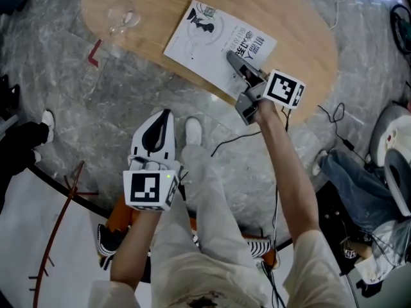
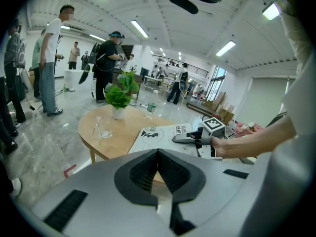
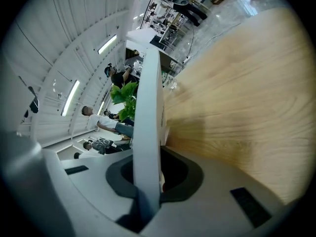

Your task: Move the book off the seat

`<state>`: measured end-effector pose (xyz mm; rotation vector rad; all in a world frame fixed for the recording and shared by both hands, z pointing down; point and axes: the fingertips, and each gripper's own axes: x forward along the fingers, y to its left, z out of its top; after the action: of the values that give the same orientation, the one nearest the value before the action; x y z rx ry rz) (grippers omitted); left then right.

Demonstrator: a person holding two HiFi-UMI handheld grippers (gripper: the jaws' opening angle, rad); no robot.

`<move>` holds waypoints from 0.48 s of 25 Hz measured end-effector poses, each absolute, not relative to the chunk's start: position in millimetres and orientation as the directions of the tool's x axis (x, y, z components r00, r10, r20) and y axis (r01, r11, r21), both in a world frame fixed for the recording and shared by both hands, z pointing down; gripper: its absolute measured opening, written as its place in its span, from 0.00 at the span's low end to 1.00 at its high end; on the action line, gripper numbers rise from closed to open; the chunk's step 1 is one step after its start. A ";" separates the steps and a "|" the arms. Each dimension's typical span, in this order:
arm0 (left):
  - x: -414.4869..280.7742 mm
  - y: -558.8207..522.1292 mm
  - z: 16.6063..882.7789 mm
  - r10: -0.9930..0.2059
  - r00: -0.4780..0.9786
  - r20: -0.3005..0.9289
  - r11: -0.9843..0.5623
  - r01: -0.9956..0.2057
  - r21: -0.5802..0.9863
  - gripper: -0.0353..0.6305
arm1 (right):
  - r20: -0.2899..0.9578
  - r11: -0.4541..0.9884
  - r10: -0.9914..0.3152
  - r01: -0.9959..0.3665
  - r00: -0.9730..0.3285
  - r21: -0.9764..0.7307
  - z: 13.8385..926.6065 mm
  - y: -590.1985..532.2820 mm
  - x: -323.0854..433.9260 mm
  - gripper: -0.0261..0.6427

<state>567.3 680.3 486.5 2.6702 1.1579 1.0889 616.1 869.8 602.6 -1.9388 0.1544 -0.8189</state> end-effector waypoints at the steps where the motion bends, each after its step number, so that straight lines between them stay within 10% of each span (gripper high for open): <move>1: 568.2 689.1 489.0 0.652 0.473 0.593 -0.721 0.630 0.289 0.06 | 0.484 -0.507 -0.427 0.241 0.764 -0.828 607.6 881.3 617.5 0.11; 12: 570.3 693.3 496.2 0.647 0.463 0.606 -0.716 0.643 0.272 0.06 | 0.603 -0.635 -0.308 0.313 0.736 -0.706 639.5 894.7 614.7 0.12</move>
<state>570.3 693.3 496.2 2.6826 1.1827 1.1153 614.7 894.7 639.5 -2.0680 -0.0043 -0.9074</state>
